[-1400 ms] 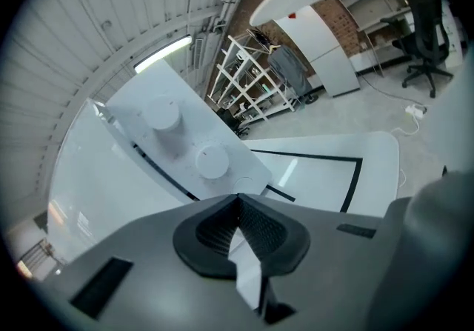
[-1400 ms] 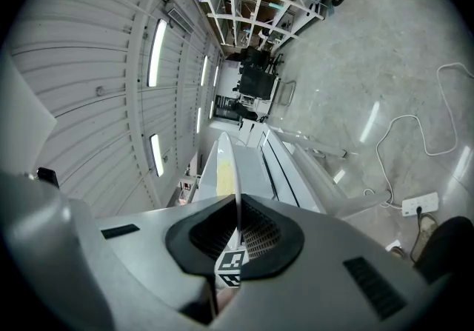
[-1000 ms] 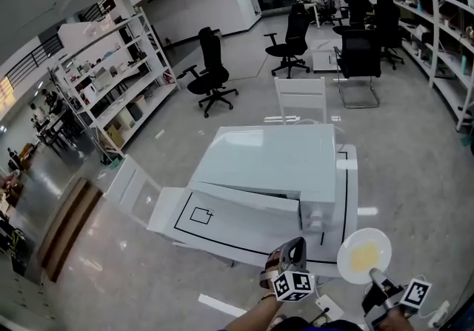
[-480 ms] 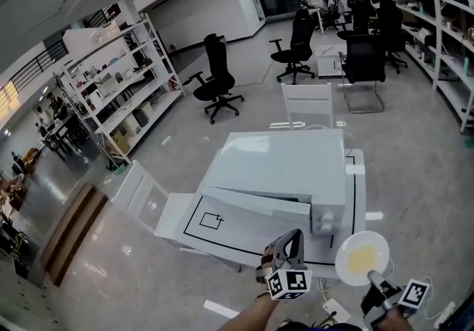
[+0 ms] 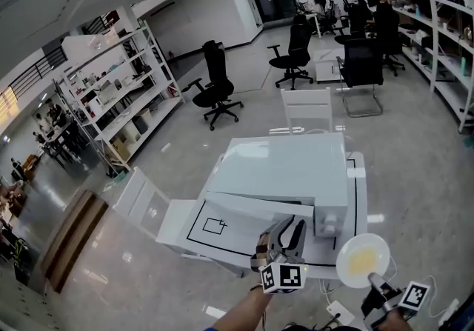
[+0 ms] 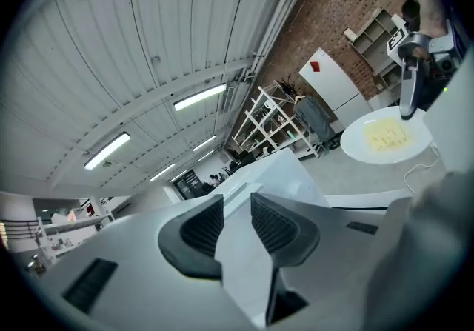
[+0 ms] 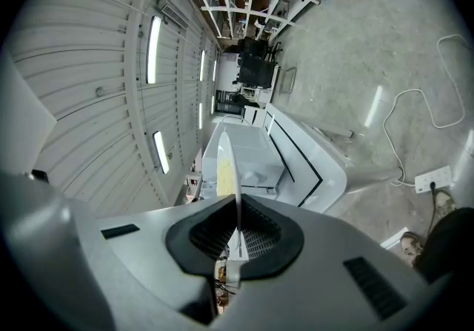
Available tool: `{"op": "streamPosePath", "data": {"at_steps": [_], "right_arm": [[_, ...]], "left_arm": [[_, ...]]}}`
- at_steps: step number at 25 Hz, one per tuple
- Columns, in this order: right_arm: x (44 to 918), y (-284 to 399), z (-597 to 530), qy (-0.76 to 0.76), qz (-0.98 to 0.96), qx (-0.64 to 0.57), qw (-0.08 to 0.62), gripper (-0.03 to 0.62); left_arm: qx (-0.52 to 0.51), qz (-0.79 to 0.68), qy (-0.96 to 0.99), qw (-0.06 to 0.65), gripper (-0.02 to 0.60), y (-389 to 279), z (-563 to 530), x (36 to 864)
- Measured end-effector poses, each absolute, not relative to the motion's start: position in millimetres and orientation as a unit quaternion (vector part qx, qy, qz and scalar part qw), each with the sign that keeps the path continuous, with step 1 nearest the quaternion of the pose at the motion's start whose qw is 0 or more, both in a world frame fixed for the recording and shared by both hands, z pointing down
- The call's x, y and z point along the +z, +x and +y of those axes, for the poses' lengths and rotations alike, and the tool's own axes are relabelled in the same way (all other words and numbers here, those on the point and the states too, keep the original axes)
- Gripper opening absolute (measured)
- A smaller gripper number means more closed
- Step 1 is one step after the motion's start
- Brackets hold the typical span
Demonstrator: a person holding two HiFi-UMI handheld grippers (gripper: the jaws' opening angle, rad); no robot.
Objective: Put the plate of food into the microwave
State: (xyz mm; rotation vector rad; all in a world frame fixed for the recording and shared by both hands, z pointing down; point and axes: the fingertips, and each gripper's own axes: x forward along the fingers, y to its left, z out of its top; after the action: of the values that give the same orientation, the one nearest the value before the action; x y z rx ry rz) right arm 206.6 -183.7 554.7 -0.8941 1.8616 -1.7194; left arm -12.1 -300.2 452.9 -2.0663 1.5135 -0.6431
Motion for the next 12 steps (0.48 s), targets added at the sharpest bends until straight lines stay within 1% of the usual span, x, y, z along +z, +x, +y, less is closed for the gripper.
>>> {"op": "streamPosePath", "data": {"at_steps": [3, 4, 8, 12], "right_arm": [[554, 206, -182, -0.326, 0.674, -0.622, 0.229, 0.009], [554, 206, -181, -0.328, 0.674, -0.621, 0.23, 0.009], [555, 207, -177, -0.332, 0.672, -0.619, 0.233, 0.009], [557, 208, -174, -0.336, 0.673, -0.615, 0.235, 0.009]], "left_arm": [[-0.248, 0.525, -0.769, 0.267, 0.148, -4, -302, 452], [-0.256, 0.513, -0.773, 0.272, 0.158, 0, -302, 452], [-0.288, 0.479, -0.781, 0.278, 0.187, 14, -303, 452], [-0.297, 0.481, -0.78, 0.269, 0.19, 20, -310, 451]]}}
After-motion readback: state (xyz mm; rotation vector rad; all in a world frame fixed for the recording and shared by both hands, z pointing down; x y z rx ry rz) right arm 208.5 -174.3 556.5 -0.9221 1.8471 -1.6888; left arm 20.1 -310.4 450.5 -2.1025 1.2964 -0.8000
